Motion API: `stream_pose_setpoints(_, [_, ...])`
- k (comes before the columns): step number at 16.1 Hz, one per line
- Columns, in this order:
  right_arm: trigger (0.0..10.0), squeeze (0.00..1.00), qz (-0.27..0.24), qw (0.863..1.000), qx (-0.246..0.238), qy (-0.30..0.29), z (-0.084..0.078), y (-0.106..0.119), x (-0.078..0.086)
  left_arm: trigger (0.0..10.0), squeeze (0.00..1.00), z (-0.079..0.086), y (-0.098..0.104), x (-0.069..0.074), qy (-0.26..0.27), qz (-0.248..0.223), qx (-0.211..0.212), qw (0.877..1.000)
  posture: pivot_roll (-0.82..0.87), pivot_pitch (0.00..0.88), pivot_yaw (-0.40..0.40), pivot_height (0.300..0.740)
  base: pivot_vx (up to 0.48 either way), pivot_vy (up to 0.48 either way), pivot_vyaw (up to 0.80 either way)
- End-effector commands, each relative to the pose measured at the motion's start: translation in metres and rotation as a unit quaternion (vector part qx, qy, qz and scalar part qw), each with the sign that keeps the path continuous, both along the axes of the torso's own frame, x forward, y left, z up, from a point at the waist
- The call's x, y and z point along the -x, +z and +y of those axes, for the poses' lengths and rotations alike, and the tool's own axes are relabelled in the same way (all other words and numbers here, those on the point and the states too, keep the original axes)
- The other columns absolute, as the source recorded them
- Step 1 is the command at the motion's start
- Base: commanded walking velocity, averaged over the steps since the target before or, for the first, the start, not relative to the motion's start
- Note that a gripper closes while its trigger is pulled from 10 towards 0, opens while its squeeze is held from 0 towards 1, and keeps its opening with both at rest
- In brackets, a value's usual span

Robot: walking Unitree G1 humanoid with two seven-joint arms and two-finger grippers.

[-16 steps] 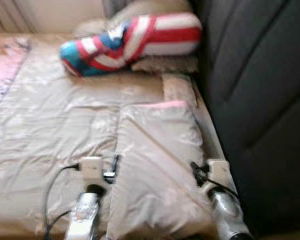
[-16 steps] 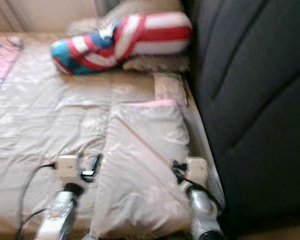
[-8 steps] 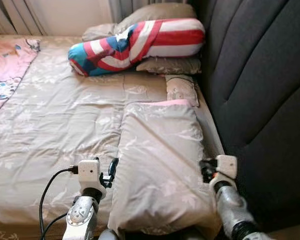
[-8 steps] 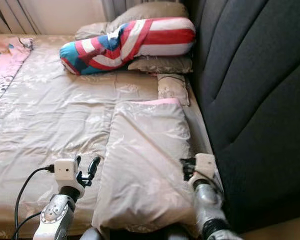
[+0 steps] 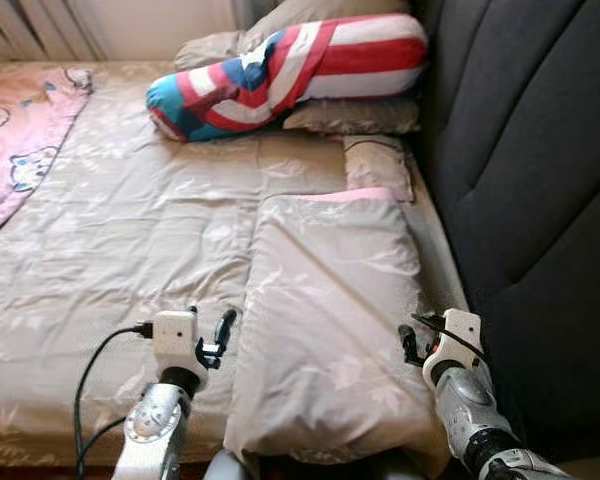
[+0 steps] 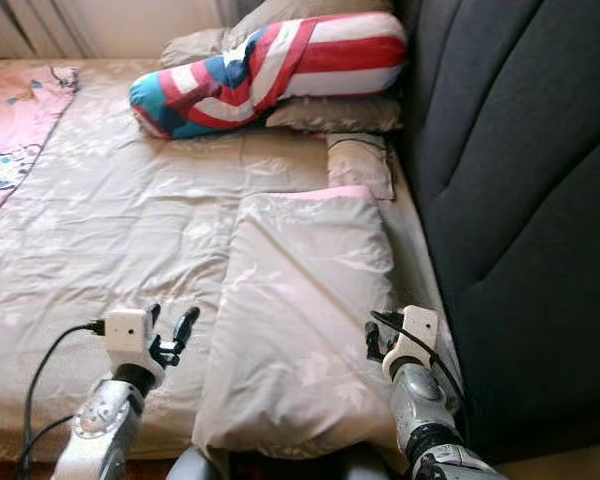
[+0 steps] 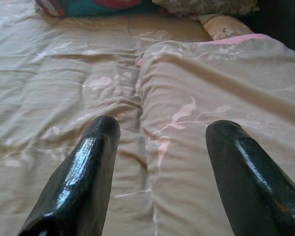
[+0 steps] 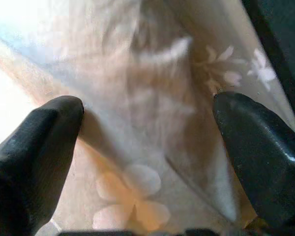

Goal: Clean up the room

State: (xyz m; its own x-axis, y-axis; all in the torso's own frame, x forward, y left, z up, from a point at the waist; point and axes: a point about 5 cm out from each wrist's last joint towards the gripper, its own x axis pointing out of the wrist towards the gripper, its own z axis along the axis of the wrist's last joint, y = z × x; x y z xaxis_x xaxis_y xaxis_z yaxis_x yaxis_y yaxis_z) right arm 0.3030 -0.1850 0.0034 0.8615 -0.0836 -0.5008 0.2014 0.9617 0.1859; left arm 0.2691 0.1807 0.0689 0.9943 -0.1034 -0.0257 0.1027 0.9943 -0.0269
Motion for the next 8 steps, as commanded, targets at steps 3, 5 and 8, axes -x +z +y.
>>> stream_pose_setpoints(3, [10.0, 0.0, 0.035, 0.999, -0.001, 0.003, 0.0, -0.011, 0.009, 10.0, 0.0, 0.001, -0.003, 0.01, -0.015, 0.02, -0.005, 1.0, 0.08, 0.204, 0.048, 0.663, 0.0, 0.0, 0.0])
stream_pose_setpoints(5, [10.0, 0.0, 0.037, 0.999, -0.002, 0.0, -0.001, -0.013, 0.012, 10.0, 0.0, 0.0, -0.002, 0.011, -0.022, 0.02, -0.008, 1.0, 0.08, 0.211, 0.055, 0.663, 0.0, 0.0, 0.0])
stream_pose_setpoints(8, [10.0, 0.0, 0.064, 0.998, -0.019, 0.001, 0.002, -0.023, 0.021, 10.0, 0.0, 0.003, 0.002, 0.016, -0.028, 0.02, -0.015, 0.999, 0.11, 0.226, 0.071, 0.663, 0.0, 0.0, 0.0])
